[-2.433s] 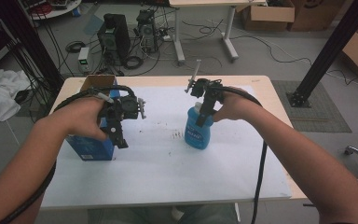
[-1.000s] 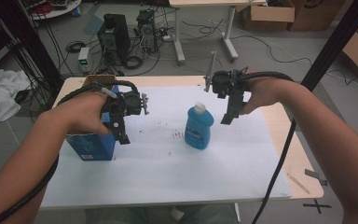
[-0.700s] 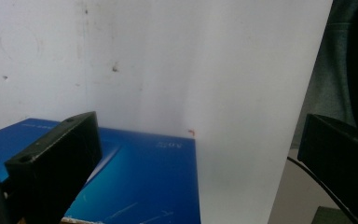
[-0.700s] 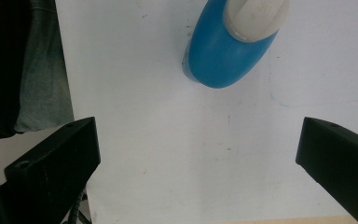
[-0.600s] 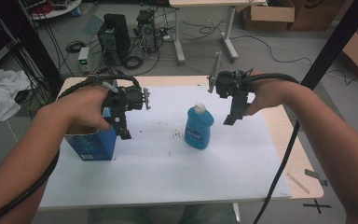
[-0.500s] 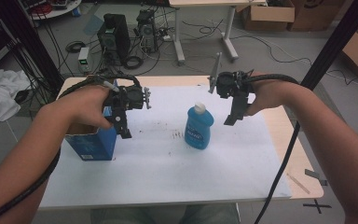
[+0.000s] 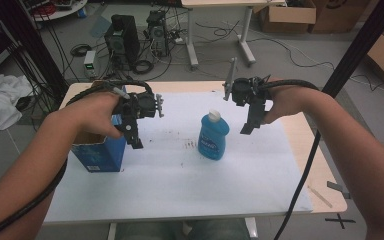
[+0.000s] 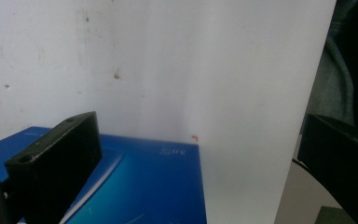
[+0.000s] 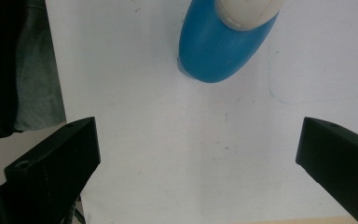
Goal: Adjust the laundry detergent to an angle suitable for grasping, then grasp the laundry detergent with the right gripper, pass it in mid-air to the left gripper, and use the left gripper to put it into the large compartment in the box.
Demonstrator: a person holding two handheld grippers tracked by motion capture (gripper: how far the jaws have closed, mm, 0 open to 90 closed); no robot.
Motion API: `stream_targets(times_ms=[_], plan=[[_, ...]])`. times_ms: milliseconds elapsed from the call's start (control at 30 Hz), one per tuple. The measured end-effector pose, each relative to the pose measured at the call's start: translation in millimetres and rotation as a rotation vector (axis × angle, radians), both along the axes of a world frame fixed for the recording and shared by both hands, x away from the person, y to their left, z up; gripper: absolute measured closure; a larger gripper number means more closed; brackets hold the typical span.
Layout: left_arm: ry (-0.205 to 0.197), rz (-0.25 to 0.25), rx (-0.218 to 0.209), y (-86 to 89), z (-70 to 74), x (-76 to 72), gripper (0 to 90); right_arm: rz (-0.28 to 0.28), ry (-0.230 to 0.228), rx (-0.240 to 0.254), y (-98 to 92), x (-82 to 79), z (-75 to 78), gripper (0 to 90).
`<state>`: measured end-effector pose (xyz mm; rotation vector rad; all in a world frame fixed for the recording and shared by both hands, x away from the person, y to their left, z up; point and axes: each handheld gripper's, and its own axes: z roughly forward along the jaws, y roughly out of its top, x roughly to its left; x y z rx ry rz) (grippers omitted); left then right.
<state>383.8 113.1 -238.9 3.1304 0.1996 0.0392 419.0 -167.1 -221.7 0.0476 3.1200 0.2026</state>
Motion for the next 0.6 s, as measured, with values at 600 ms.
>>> stream_targets(times_ms=[600], plan=[[-0.013,0.004,-0.011,-1.2,6.1,-7.7,0.1,0.005,-0.014,-0.038,4.0,-7.3,-0.2,0.0]])
